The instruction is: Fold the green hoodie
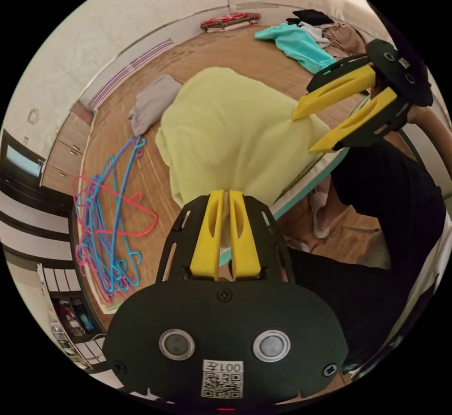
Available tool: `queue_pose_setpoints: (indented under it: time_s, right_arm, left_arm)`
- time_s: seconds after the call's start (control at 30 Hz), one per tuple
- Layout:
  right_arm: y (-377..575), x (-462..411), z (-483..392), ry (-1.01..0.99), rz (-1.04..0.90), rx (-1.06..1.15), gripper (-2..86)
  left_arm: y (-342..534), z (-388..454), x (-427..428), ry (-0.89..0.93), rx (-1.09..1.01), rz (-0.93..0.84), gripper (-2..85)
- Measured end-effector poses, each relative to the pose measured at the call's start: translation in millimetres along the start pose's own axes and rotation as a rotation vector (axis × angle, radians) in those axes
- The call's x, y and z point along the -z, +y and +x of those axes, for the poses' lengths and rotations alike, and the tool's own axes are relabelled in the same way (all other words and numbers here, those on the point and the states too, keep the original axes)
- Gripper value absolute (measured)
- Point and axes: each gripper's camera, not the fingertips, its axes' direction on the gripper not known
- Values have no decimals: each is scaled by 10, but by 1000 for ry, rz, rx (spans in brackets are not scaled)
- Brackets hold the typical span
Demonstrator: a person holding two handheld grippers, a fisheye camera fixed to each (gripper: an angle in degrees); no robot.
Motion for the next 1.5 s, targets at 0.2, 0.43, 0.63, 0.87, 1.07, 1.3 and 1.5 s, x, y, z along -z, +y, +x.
queue_pose_setpoints:
  time_s: [0.2,0.43,0.63,0.87,1.07,1.3,1.5]
  right_arm:
    - [37,-282,-522,240,12,100,122]
    - [22,-444,-725,382,-4,9,129]
    - [-13,-737,-1036,535,-64,78,130]
    - [-5,-752,-875,469,5,-70,98]
    - [-14,-811,-826,450,-31,-30,83]
    - [140,-96,-596,374,128,-130,51]
    - [-64,-68,155,385,184,-194,8]
  left_arm:
    - [44,510,-264,-124,-11,27,-8]
    - [-110,727,-313,-141,13,-23,0]
    - [-372,728,-289,-246,27,-7,27]
    - [-222,796,-833,-161,91,42,-8]
    - [-258,880,-925,-187,96,31,-10]
    - [-259,771,-639,-276,156,11,-10]
    - [-704,422,-546,-201,180,163,-10]
